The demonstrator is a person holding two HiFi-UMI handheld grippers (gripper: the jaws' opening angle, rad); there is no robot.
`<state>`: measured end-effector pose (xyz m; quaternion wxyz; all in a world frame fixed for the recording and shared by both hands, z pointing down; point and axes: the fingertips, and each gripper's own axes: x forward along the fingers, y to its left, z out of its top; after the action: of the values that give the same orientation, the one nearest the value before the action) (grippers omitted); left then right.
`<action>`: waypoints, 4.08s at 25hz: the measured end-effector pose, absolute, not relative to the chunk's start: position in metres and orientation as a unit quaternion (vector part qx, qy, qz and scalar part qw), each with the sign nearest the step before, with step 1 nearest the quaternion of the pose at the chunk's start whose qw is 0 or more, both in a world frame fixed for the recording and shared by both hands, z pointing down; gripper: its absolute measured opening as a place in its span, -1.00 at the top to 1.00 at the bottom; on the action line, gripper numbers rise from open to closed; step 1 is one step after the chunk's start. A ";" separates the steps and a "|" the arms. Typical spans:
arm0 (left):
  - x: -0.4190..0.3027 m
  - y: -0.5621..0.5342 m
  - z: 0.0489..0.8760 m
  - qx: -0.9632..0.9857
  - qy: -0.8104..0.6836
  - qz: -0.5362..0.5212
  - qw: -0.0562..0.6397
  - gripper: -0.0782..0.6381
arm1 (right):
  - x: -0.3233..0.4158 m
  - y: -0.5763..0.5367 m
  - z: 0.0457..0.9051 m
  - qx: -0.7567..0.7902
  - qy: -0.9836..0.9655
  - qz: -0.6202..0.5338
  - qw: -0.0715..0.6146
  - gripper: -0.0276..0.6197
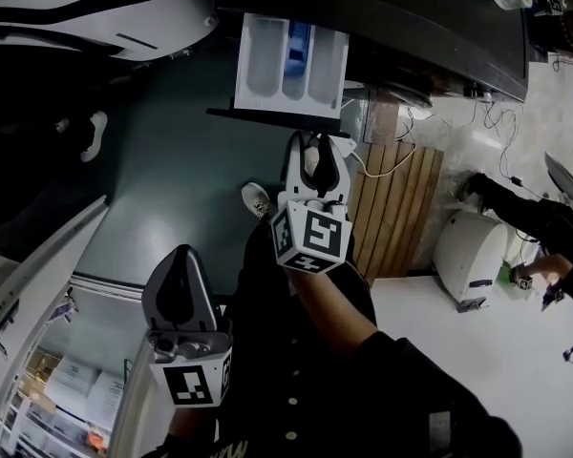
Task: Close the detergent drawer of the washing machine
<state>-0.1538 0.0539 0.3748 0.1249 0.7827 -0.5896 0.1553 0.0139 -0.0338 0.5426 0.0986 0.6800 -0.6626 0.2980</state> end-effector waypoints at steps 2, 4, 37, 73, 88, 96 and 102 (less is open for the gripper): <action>-0.154 0.052 0.374 0.783 -0.591 0.152 0.122 0.74 | 0.016 -0.035 0.543 0.687 -0.653 0.304 0.096 0.39; -0.154 0.050 0.376 0.782 -0.592 0.154 0.125 0.74 | 0.017 -0.036 0.544 0.692 -0.646 0.307 0.094 0.38; -0.146 0.044 0.382 0.777 -0.594 0.162 0.130 0.74 | 0.026 -0.115 0.544 0.695 -0.650 0.299 0.069 0.37; -0.146 0.032 0.389 0.768 -0.599 0.168 0.150 0.74 | 0.033 -0.176 0.542 0.706 -0.650 0.280 0.038 0.40; -0.150 0.027 0.388 0.769 -0.603 0.162 0.139 0.74 | 0.032 -0.182 0.543 0.705 -0.653 0.274 0.045 0.43; -0.141 0.028 0.369 0.768 -0.610 0.150 0.125 0.74 | 0.038 -0.176 0.543 0.691 -0.659 0.293 0.058 0.43; -0.142 0.027 0.354 0.763 -0.619 0.146 0.117 0.74 | 0.028 -0.150 0.513 0.656 -0.699 0.277 0.066 0.59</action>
<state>-0.1421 0.0271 0.3537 0.1167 0.7626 -0.6194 0.1457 0.0285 -0.1496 0.5130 0.0659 0.6556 -0.6992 0.2775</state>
